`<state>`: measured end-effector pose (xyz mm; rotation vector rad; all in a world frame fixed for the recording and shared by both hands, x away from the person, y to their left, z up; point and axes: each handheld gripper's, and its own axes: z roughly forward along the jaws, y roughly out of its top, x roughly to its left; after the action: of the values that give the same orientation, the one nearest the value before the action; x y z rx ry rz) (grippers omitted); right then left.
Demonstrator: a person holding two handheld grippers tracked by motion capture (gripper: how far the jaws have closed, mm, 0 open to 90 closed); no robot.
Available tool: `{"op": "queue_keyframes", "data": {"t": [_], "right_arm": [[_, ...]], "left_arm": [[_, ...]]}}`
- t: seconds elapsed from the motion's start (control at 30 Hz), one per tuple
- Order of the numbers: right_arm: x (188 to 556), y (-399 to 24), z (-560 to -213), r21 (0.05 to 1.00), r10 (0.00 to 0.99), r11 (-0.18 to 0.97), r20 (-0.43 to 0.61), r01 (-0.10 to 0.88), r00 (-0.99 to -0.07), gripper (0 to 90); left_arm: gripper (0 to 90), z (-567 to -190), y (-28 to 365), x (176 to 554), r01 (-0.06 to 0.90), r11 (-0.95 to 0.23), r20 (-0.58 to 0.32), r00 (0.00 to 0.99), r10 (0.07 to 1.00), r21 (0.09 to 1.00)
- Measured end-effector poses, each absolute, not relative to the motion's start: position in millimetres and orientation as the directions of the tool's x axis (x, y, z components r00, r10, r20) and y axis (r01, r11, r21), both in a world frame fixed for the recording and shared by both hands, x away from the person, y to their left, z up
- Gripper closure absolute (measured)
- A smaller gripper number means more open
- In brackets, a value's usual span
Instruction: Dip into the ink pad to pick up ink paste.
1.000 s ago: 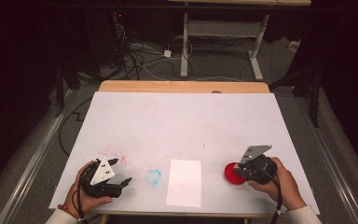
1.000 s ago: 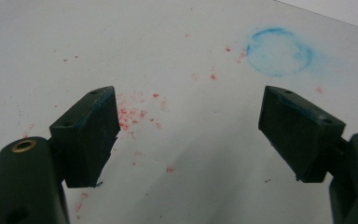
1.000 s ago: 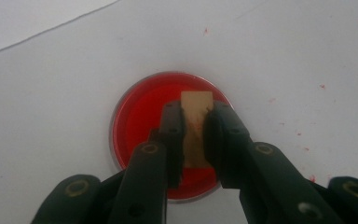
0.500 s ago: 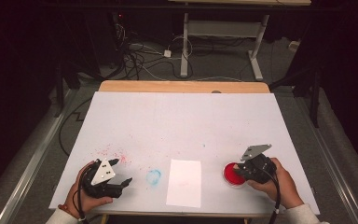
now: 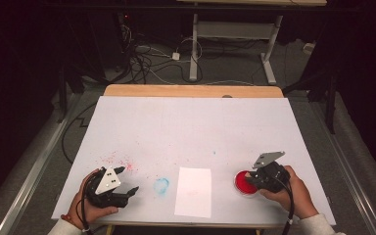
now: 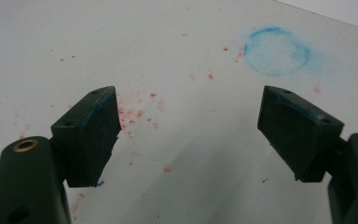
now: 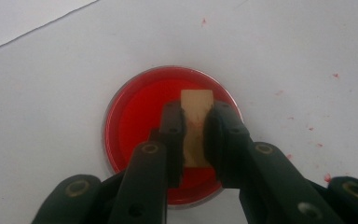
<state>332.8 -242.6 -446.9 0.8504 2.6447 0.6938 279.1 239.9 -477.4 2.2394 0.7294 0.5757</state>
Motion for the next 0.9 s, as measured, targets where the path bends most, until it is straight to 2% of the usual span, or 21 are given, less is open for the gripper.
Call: {"op": "queue_keyframes", "data": {"t": [0.5, 0.9], "right_arm": [[333.2, -244.4, -448.8, 0.533, 0.617, 0.693, -0.089, 0.486, -0.782, 76.2], [331.4, -240.9, -446.8, 0.518, 0.607, 0.714, -0.123, 0.471, -0.785, 76.1]], "left_arm": [[20.0, -478.6, 239.3, 282.6, 0.347, -0.592, 0.180, 0.735, 0.653, 0.728], [19.9, -481.8, 240.7, 287.8, 0.339, -0.594, 0.168, 0.754, 0.636, 0.729]]}}
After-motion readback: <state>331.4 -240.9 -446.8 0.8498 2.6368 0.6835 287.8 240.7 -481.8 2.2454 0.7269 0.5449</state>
